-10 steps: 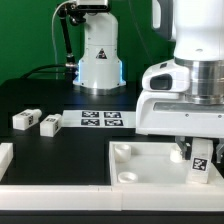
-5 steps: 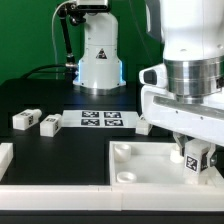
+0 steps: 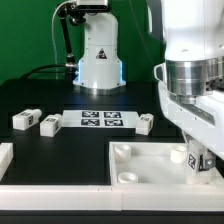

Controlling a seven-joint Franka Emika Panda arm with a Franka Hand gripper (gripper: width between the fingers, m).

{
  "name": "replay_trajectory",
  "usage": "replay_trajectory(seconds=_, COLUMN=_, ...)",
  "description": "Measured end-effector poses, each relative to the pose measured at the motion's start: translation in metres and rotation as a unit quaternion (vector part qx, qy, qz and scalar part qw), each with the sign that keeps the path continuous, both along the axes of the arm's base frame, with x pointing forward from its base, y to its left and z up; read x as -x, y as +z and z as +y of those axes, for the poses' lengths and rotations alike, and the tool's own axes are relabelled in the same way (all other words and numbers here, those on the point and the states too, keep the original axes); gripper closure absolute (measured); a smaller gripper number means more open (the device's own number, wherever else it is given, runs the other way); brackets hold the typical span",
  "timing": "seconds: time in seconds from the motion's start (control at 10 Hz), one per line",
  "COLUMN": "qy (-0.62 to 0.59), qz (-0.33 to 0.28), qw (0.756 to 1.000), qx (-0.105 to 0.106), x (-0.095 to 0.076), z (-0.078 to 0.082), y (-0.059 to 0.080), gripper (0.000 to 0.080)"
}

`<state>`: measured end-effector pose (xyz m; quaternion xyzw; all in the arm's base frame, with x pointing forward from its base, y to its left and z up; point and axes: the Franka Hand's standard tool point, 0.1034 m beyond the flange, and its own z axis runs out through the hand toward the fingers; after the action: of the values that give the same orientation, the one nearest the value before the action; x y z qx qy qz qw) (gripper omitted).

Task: Assemble square table

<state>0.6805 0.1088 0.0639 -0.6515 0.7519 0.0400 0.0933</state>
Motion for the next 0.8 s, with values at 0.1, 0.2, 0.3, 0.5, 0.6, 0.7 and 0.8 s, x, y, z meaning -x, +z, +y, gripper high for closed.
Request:
replay_trajectory(seconds=0.1, qy=-0.046, qz=-0.006, qw=0.999, qx=-0.003, x=0.0013, z=-0.0014, y=0.0002, gripper=0.0512)
replay_trajectory(seconds=0.2, qy=-0.061, qz=-0.007, qw=0.998, qx=-0.006, x=0.0011, z=-0.0009, y=0.0003, gripper=0.0512)
replay_trajectory(seconds=0.3, qy=-0.064, qz=-0.007, qw=0.998, qx=-0.007, x=0.0010, z=-0.0012, y=0.0003, gripper=0.0512)
replay_trajectory(seconds=0.5, qy=0.001, qz=-0.018, qw=1.000, qx=0.001, x=0.0014, z=-0.0008, y=-0.0003, gripper=0.0257)
replay_trajectory(seconds=0.6, qy=0.081, qz=-0.032, qw=0.996, qx=0.010, x=0.0014, z=-0.0002, y=-0.0007, gripper=0.0257)
replay_trajectory(seconds=0.7, qy=0.174, qz=-0.049, qw=0.983, qx=0.022, x=-0.0002, z=0.0004, y=-0.0004, gripper=0.0172)
replay_trajectory(seconds=0.8, qy=0.255, qz=-0.050, qw=0.965, qx=0.025, x=0.0031, z=0.0033, y=-0.0009, gripper=0.0156)
